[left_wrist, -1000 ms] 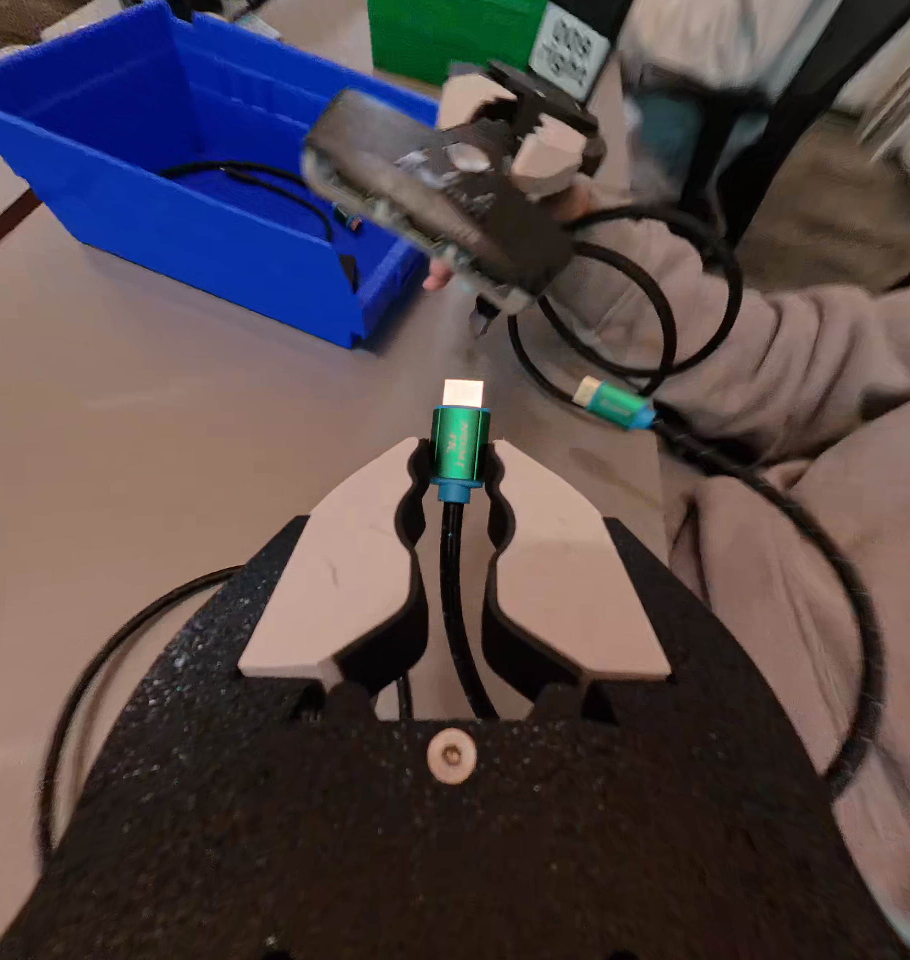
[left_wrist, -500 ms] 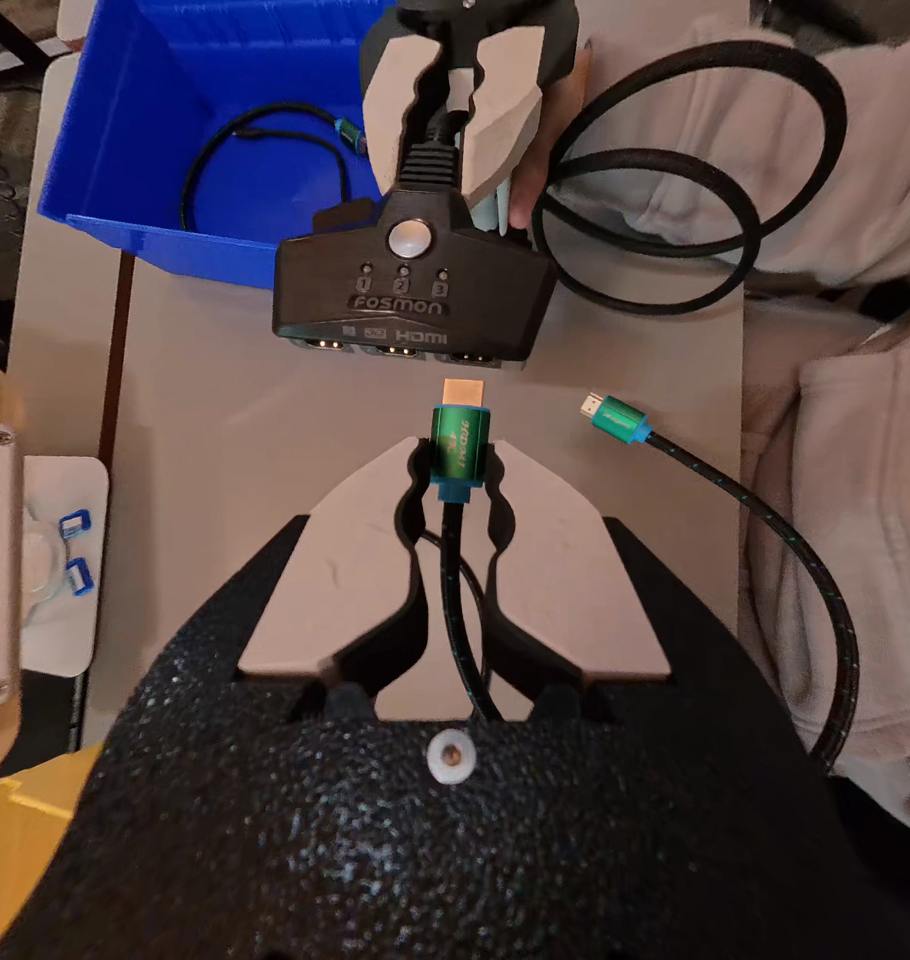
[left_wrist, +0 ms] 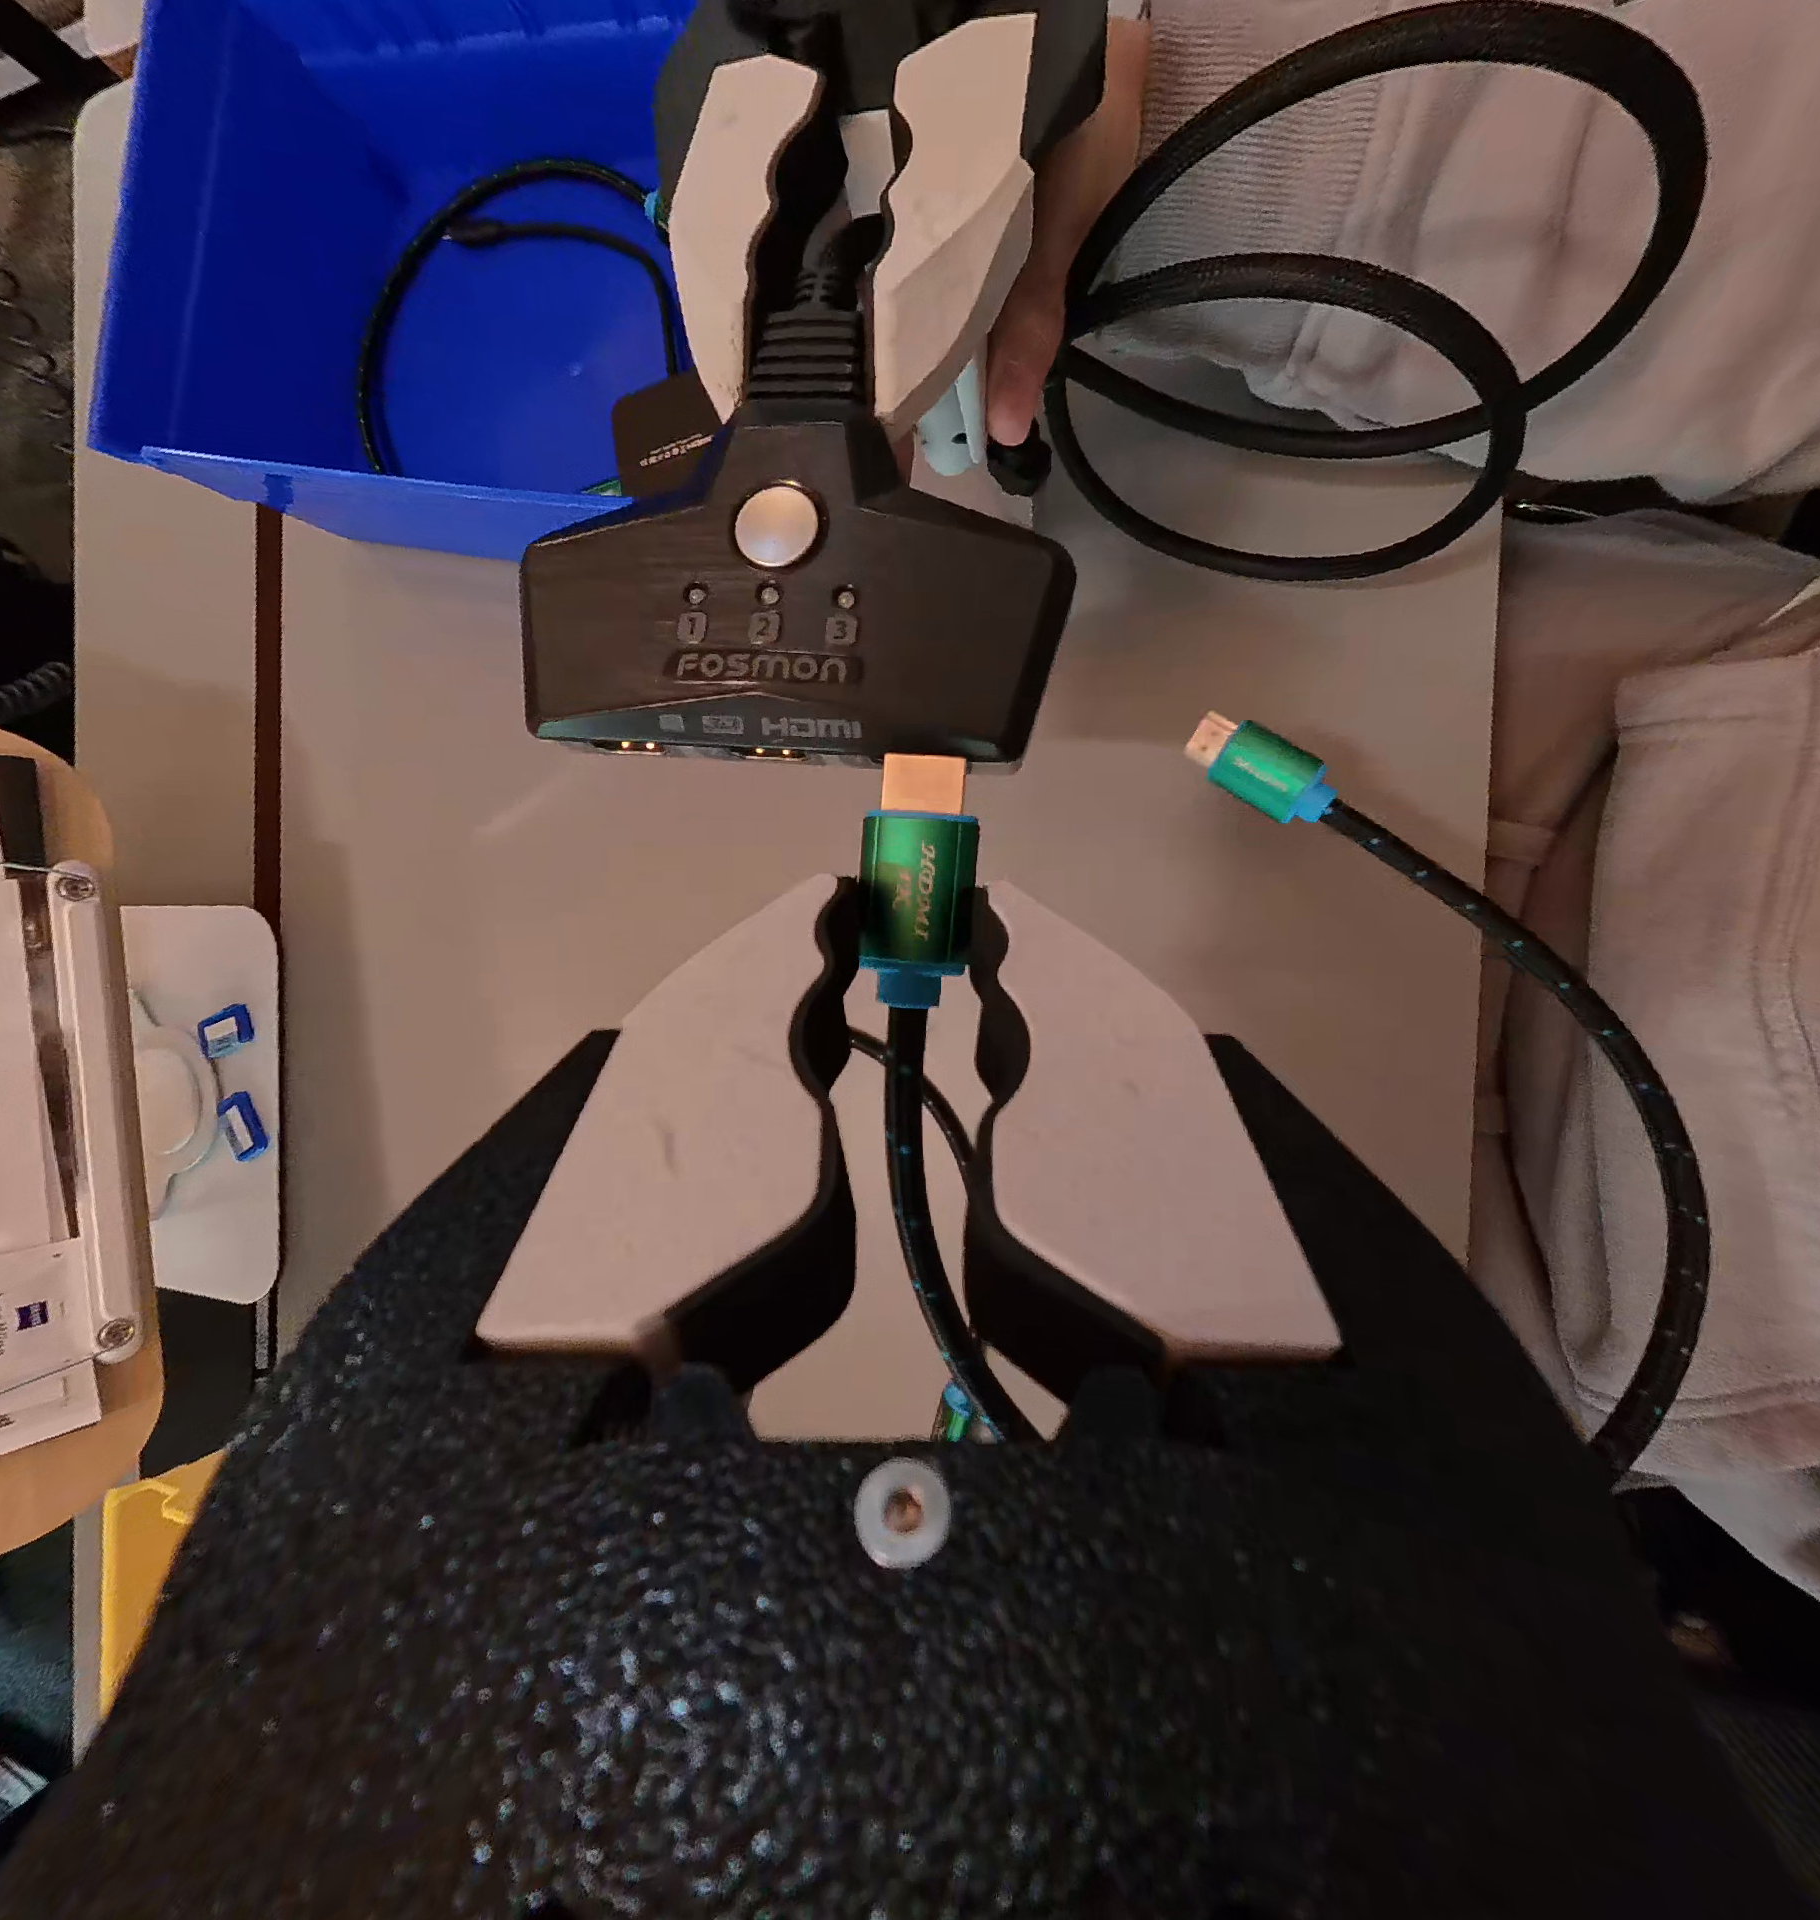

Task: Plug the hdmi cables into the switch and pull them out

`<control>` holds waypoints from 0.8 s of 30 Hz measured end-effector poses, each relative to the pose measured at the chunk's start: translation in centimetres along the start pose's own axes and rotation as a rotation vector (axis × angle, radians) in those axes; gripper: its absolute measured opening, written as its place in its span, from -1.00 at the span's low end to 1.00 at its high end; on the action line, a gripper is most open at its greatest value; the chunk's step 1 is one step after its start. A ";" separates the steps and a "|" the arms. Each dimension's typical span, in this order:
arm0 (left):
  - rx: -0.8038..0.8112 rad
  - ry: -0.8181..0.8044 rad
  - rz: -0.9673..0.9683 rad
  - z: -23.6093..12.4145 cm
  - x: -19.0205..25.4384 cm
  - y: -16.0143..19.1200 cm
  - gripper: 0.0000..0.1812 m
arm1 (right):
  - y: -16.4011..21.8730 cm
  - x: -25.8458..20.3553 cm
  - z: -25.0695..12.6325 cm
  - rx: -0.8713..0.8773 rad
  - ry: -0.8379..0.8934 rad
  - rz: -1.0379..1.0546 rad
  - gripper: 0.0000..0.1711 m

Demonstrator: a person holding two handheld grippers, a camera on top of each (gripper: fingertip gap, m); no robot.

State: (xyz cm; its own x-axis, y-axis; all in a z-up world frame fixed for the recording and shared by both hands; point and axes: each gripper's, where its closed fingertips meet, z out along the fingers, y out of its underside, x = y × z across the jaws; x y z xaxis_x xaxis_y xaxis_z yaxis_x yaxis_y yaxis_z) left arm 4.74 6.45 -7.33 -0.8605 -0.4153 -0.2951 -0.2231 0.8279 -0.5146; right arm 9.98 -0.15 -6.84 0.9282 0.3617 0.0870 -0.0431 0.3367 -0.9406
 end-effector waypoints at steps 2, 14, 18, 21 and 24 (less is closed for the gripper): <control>-0.007 -0.009 0.000 0.1 -0.1 0.1 -0.78 | 0.1 0.1 0.0 -0.001 0.005 0.001 -0.74; -0.070 -0.025 0.010 0.5 0.0 0.8 -0.78 | 0.9 0.1 0.1 -0.049 0.006 -0.010 -0.74; -0.089 -0.029 0.031 0.5 0.1 0.8 -0.78 | 0.8 0.0 0.1 -0.039 -0.005 -0.002 -0.74; -0.104 -0.034 0.040 0.7 0.2 0.8 -0.78 | 0.9 -0.2 0.0 -0.041 -0.018 0.017 -0.74; -0.117 -0.047 0.038 0.9 0.1 0.8 -0.78 | 1.0 -0.1 -0.1 -0.045 -0.013 0.018 -0.74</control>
State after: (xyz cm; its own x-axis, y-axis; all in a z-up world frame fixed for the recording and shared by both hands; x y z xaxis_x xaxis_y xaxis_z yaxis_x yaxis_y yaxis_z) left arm 4.87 6.76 -8.54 -0.8475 -0.3980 -0.3513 -0.2451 0.8804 -0.4060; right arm 9.88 0.10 -7.79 0.9226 0.3785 0.0741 -0.0426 0.2909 -0.9558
